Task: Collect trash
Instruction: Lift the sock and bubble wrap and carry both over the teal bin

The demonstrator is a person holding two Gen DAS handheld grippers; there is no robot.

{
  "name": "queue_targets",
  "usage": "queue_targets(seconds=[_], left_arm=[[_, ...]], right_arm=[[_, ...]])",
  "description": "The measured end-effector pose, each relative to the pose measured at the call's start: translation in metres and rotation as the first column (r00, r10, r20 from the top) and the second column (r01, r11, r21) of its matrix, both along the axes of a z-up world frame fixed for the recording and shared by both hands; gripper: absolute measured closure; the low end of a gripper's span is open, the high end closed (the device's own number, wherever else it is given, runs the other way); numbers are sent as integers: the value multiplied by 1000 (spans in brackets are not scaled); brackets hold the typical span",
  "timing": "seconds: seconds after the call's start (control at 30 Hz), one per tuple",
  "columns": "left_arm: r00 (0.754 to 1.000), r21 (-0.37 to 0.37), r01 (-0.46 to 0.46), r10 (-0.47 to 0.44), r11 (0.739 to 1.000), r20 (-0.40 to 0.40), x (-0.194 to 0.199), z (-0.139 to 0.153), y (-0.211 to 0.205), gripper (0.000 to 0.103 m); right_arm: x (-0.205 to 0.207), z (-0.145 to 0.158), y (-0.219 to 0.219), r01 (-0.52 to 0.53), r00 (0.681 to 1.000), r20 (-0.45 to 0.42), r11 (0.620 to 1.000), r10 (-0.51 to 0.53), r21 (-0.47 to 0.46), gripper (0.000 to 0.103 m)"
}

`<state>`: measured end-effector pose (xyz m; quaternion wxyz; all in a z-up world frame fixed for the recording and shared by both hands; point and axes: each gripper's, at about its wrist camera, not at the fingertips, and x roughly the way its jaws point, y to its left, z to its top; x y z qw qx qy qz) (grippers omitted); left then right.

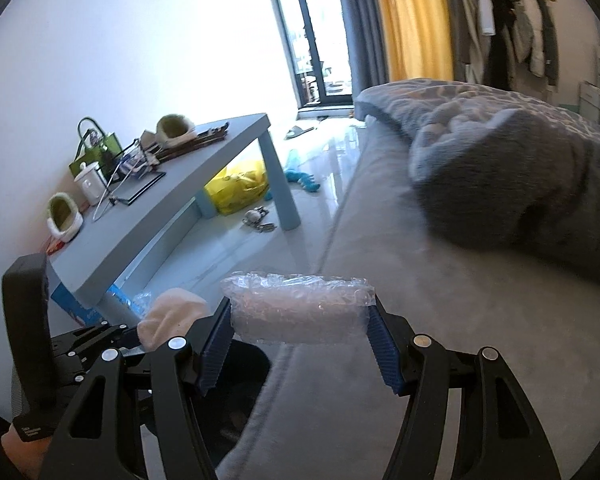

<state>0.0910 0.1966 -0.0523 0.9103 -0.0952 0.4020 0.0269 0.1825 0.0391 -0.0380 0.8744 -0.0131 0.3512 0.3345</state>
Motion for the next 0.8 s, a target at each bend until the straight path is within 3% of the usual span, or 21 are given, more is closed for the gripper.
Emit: queue_targets(seconds=[0.4,0.8], left_arm=[[989,-31,-76,72,997,-126,-17,-44,62,52],[965,-19,-77,69,997,-252,-33,-88,100,52]], right_arm=[[-15,-14,68,-106,994,-29,994,106,-11,39],[-28,-27,117,-174,984,-43,984,172,-35,39]])
